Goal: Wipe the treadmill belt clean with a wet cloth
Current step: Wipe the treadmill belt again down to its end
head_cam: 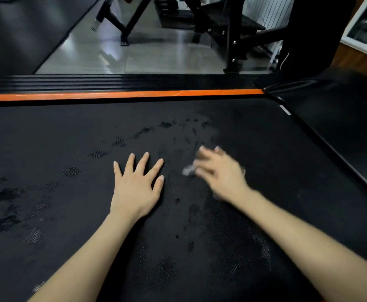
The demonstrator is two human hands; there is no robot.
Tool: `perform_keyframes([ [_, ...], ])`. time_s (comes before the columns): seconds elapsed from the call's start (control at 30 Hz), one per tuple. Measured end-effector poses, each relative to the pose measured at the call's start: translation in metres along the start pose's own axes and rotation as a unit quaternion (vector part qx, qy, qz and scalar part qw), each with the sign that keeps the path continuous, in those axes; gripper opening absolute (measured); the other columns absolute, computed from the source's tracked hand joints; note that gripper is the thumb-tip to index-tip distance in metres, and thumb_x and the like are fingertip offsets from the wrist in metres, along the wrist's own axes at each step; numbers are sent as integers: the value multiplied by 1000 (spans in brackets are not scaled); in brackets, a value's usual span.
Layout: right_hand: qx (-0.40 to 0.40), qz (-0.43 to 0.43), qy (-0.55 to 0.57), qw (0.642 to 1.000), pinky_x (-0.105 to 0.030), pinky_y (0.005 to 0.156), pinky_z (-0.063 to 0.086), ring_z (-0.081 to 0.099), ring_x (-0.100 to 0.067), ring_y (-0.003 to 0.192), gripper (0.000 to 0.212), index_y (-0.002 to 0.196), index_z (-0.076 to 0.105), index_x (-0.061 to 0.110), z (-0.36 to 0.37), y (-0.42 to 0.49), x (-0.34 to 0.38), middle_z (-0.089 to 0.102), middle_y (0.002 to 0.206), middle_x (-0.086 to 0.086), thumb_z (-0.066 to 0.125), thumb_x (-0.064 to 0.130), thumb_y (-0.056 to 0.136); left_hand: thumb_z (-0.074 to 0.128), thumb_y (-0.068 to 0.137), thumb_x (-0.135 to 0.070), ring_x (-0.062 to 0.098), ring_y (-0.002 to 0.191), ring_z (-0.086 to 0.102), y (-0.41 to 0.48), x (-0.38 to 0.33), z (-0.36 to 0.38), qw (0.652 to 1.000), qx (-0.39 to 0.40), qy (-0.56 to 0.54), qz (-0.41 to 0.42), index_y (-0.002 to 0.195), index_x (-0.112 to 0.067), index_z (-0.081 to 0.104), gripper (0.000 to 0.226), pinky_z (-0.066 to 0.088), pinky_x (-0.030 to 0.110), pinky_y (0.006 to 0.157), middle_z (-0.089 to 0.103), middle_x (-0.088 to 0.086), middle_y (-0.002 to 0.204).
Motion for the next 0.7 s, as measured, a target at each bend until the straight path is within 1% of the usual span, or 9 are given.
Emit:
perform_keyframes([
  [0.1, 76, -188, 35, 979, -43, 106, 27, 41, -31, 131, 35, 113, 66, 34, -4, -74, 43, 50, 139, 7, 47, 48, 88, -15, 77, -59, 28, 146, -3, 0, 1, 0, 1000, -4, 6, 1, 148, -45, 7, 75, -5, 55, 115, 6, -3, 160],
  [0.17, 106, -250, 28, 962, -42, 103, 33, 42, -31, 131, 29, 114, 66, 36, -4, -75, 34, 49, 140, 7, 57, 41, 86, -16, 77, -59, 28, 146, -4, -1, 1, 0, 1000, -3, 8, 2, 148, -45, 5, 75, -6, 54, 115, 5, -4, 160],
  [0.23, 69, -202, -7, 977, -50, 101, 37, 45, -36, 128, 29, 112, 68, 33, -3, -33, 7, 51, 138, 4, 64, 34, 83, -16, 77, -59, 28, 146, -4, -2, 2, 0, 1000, -2, 0, 3, 148, -45, 6, 76, -7, 54, 115, 5, -4, 160],
  [0.33, -1, 77, -19, 997, -45, 112, 28, 29, -34, 138, 30, 121, 63, 31, 0, 47, -40, 41, 146, 6, 57, 34, 92, -10, 83, -59, 27, 146, -4, -2, 0, -2, 1000, 1, -9, -1, 148, -45, 9, 69, -7, 53, 115, 6, -4, 160],
  [0.4, -18, 160, -17, 987, -42, 114, 22, 25, -33, 140, 32, 123, 62, 29, 8, 67, -41, 39, 148, 6, 54, 37, 93, 0, 93, -56, 27, 146, -4, -1, 0, -2, 1000, 6, -6, -3, 148, -45, 8, 57, -6, 54, 116, 5, -4, 160],
  [0.47, 6, 107, 0, 994, -40, 114, 22, 26, -33, 139, 31, 122, 63, 29, 12, 51, -15, 40, 147, 7, 56, 36, 92, 0, 93, -55, 27, 146, -4, -1, 1, -1, 1000, 6, -3, 0, 148, -45, 7, 57, -5, 54, 116, 5, -4, 160],
  [0.6, 85, -136, 61, 985, -42, 110, 31, 37, -29, 134, 32, 115, 67, 31, 6, -23, 21, 46, 141, 9, 56, 44, 88, -12, 80, -59, 28, 146, -2, -1, 2, 0, 1000, -9, -5, 5, 148, -45, 10, 73, -5, 53, 116, 8, -4, 160],
  [0.63, 88, -152, 54, 983, -42, 110, 33, 39, -28, 133, 32, 115, 67, 32, 2, -17, 11, 47, 140, 10, 56, 44, 88, -13, 79, -59, 27, 146, -3, -2, 2, 1, 1000, -9, -3, 4, 148, -45, 9, 74, -6, 53, 116, 7, -4, 160],
  [0.7, 65, -79, 7, 995, -43, 112, 29, 32, -27, 138, 29, 119, 64, 33, -1, 19, -14, 42, 144, 11, 58, 37, 90, -13, 79, -59, 27, 146, -3, -1, 1, 1, 1000, -9, 0, 3, 148, -45, 8, 74, -6, 53, 115, 6, -4, 160],
])
Point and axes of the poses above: each hand's wrist, its own y-axis towards the middle knuckle, its own z-axis out of the palm, x = y × z, the point moved 3 cm from there along y, towards the middle knuckle
